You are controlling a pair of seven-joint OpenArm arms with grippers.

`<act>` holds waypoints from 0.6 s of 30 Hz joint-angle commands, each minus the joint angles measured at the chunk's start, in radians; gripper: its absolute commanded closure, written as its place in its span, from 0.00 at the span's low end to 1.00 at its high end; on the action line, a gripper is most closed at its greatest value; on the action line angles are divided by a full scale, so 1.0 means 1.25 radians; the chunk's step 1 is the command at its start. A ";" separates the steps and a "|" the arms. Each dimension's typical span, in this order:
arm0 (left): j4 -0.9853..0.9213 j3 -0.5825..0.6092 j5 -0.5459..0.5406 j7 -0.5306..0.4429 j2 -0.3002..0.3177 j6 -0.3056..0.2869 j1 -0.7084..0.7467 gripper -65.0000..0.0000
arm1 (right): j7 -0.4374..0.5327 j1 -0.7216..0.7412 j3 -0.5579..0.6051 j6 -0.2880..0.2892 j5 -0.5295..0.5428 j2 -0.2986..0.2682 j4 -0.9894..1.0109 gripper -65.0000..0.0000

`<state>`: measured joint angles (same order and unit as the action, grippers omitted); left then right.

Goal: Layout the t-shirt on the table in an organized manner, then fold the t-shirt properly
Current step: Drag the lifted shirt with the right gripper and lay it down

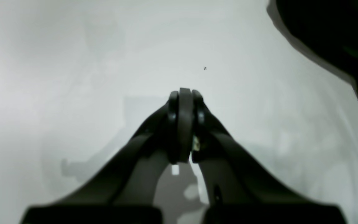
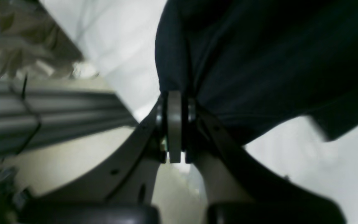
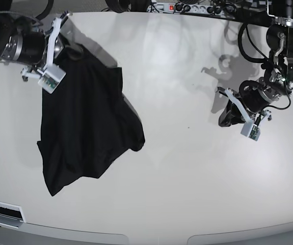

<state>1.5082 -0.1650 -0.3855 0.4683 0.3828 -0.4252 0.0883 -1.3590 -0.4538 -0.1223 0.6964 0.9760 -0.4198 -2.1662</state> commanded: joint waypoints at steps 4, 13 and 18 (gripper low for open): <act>0.012 -0.005 -0.013 -0.019 0.011 -0.001 -0.011 1.00 | 0.024 -0.035 0.030 0.001 -0.127 -0.043 -0.013 1.00; 0.012 -0.005 -0.013 -0.018 0.011 -0.001 -0.011 1.00 | 0.300 -0.042 0.029 -0.208 -0.638 -0.061 -0.008 0.62; 0.012 -0.005 -0.013 -0.018 0.011 -0.001 -0.011 1.00 | 0.313 0.021 0.029 -0.415 -0.767 -0.061 -0.008 0.43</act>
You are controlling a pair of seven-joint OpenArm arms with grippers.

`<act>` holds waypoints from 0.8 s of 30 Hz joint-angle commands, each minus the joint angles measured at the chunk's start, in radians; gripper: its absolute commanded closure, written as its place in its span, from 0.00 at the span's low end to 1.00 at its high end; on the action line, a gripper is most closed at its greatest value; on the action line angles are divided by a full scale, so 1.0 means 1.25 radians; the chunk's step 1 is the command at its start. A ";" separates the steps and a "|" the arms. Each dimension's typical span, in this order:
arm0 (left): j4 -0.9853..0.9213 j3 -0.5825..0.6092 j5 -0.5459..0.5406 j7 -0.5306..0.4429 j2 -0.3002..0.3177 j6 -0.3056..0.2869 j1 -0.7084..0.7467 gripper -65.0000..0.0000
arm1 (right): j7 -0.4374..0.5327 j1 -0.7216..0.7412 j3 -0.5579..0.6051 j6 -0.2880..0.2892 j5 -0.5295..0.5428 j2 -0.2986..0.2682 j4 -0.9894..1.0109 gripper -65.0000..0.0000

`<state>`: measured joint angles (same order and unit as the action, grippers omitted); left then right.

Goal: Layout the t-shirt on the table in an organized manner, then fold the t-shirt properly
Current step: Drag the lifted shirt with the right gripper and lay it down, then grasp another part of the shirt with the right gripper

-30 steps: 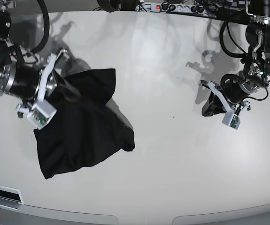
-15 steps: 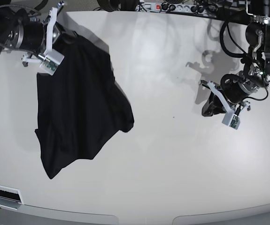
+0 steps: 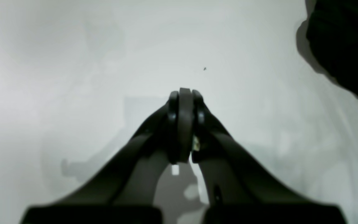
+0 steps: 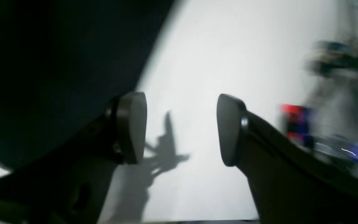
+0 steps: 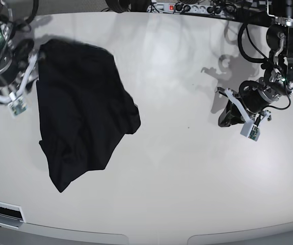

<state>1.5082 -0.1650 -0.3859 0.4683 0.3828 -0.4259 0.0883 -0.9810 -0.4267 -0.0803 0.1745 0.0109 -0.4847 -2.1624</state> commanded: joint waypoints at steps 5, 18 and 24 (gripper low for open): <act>0.012 -0.005 -0.013 -0.019 0.011 0.000 -0.011 1.00 | 0.063 0.050 -0.004 0.088 0.300 -0.007 -0.011 0.43; 0.012 -0.005 -0.013 -0.015 0.011 0.000 -0.011 1.00 | 0.073 0.268 0.103 0.265 0.461 0.235 0.243 0.43; 0.012 -0.005 -0.013 -0.015 0.011 0.000 -0.011 1.00 | 0.110 0.387 0.220 0.240 0.382 0.271 0.457 0.43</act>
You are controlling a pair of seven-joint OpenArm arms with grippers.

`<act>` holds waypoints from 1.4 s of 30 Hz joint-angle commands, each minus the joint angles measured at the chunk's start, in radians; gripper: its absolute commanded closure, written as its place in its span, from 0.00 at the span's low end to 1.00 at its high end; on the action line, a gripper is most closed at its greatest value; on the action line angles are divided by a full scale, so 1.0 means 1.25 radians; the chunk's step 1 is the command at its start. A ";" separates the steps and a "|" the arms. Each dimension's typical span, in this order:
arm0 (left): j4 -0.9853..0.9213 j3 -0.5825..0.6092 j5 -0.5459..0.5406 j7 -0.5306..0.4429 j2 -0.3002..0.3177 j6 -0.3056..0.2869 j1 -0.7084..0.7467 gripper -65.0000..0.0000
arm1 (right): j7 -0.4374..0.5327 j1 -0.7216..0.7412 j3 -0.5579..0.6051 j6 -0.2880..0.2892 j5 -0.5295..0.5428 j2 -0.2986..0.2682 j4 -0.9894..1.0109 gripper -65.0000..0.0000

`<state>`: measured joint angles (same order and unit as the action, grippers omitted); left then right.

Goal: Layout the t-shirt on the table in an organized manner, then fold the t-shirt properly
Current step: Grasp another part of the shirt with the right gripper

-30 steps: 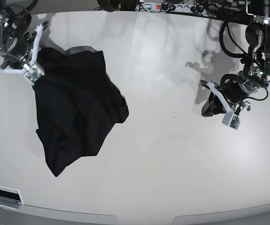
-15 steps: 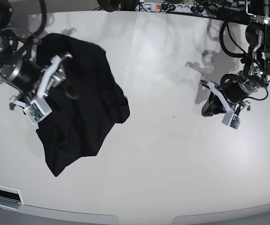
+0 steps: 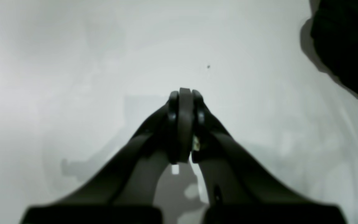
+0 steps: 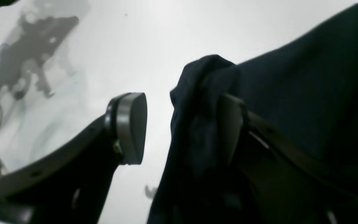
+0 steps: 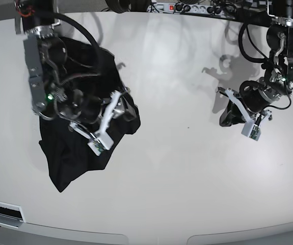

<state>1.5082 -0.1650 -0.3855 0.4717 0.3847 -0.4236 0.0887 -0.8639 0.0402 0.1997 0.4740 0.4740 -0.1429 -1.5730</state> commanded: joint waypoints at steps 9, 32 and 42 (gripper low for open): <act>0.012 -0.005 -0.013 -0.018 0.009 -0.002 -0.012 1.00 | 0.090 0.099 0.137 -0.156 -0.217 0.060 0.197 0.43; 0.012 -0.005 -0.013 -0.021 0.012 -0.002 -0.014 1.00 | -0.124 -0.103 0.180 0.179 0.054 -0.114 -0.358 1.00; 0.012 -0.005 -0.013 -0.021 0.012 -0.002 -0.013 1.00 | -0.024 -0.191 0.138 -0.053 -0.320 -0.357 -0.400 1.00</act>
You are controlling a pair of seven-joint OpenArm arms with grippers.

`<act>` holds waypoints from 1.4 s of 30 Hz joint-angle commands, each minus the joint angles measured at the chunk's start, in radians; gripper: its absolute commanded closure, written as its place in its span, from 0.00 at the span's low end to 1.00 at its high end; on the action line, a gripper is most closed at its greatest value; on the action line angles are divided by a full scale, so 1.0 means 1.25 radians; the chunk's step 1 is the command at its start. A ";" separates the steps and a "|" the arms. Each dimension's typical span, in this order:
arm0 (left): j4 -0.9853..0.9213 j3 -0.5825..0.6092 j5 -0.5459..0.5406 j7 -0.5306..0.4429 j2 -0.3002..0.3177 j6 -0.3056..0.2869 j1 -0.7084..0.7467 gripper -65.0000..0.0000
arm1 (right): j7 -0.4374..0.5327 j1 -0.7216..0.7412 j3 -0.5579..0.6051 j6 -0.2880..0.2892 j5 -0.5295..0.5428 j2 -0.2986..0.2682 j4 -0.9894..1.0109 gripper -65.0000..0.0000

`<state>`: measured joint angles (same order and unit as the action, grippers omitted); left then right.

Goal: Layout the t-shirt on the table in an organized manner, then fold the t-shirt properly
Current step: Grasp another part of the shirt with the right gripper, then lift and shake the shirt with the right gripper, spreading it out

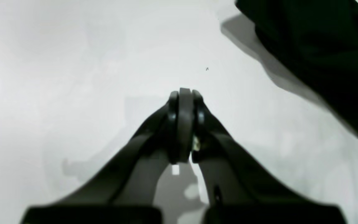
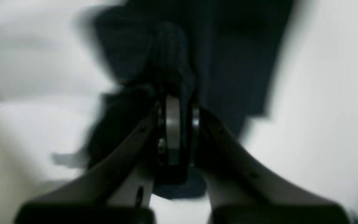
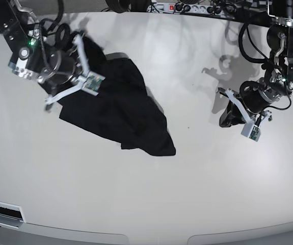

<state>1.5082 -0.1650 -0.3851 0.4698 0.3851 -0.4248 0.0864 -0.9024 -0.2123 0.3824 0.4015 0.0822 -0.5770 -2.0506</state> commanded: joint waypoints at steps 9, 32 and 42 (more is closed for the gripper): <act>0.012 -0.005 -0.013 -0.020 0.011 -0.001 -0.012 1.00 | 0.002 0.011 -0.189 -0.319 -0.151 -0.029 -0.035 1.00; 0.012 -0.005 -0.013 0.018 0.013 -0.001 -0.009 1.00 | 0.150 0.337 0.000 0.039 0.242 0.187 -0.052 1.00; 0.012 -0.005 -0.013 0.029 0.027 -0.001 -0.007 1.00 | 0.193 0.594 -0.102 -0.128 0.203 0.180 -0.051 1.00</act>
<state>1.5082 -0.1650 -0.3859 0.5278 0.4046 -0.4232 0.0895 -0.7055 0.5014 0.2638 0.2569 0.3332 -0.3473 -2.0960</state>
